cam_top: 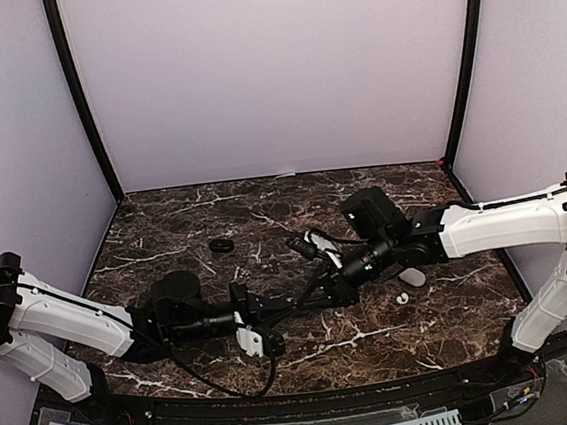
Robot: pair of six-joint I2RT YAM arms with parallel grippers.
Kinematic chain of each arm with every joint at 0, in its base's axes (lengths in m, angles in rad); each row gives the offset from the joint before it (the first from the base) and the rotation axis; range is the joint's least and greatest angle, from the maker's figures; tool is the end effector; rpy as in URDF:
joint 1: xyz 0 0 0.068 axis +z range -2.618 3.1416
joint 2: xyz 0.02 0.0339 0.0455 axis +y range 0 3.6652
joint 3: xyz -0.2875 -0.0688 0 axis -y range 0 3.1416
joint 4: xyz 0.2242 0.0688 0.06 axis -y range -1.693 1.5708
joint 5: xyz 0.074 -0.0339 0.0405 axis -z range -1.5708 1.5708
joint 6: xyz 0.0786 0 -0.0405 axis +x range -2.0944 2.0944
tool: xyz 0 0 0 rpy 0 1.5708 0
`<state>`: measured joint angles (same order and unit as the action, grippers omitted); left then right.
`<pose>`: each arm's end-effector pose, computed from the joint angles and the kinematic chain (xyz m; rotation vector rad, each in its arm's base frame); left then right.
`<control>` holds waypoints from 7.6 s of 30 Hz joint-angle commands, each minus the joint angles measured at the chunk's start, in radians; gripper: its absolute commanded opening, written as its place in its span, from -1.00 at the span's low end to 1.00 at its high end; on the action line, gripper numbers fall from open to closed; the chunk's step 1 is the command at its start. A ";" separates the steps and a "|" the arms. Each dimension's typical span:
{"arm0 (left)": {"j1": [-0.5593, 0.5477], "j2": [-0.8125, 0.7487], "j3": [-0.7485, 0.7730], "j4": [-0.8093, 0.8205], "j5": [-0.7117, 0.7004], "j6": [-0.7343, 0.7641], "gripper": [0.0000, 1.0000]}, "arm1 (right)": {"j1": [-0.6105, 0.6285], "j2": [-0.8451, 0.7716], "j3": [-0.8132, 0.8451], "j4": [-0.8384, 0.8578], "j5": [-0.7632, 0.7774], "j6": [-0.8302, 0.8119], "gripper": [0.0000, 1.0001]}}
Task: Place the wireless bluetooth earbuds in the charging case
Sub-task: Pass from the left arm to the right, then pick up the charging case from the center of the board, then insert the left earbud into the left side groove of the charging case.
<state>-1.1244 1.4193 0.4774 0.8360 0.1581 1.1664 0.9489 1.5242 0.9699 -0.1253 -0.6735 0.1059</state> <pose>0.1217 -0.2830 0.2357 1.5723 0.5816 -0.1008 0.1548 0.3002 0.2486 -1.3362 2.0079 1.2915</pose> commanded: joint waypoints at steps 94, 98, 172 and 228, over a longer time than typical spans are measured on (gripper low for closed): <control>0.379 -0.460 0.079 -0.642 0.032 -1.006 -1.00 | 0.167 0.337 0.186 0.221 0.848 0.189 -1.00; 0.379 -0.438 0.091 -0.635 0.126 -1.000 -1.00 | 0.180 0.278 0.128 0.224 0.865 0.076 -1.00; 0.176 0.072 0.201 -0.511 0.248 -0.994 -1.00 | 0.444 0.245 -0.254 0.739 1.350 -0.800 -1.00; 0.170 0.200 0.332 -0.775 0.331 -0.891 -0.93 | 0.461 0.273 -0.245 0.730 1.354 -0.819 -1.00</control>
<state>-0.9424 1.6138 0.7902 0.1020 0.4503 0.2420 1.3991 1.7901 0.7029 0.5552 0.6594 -0.7181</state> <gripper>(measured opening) 0.043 0.006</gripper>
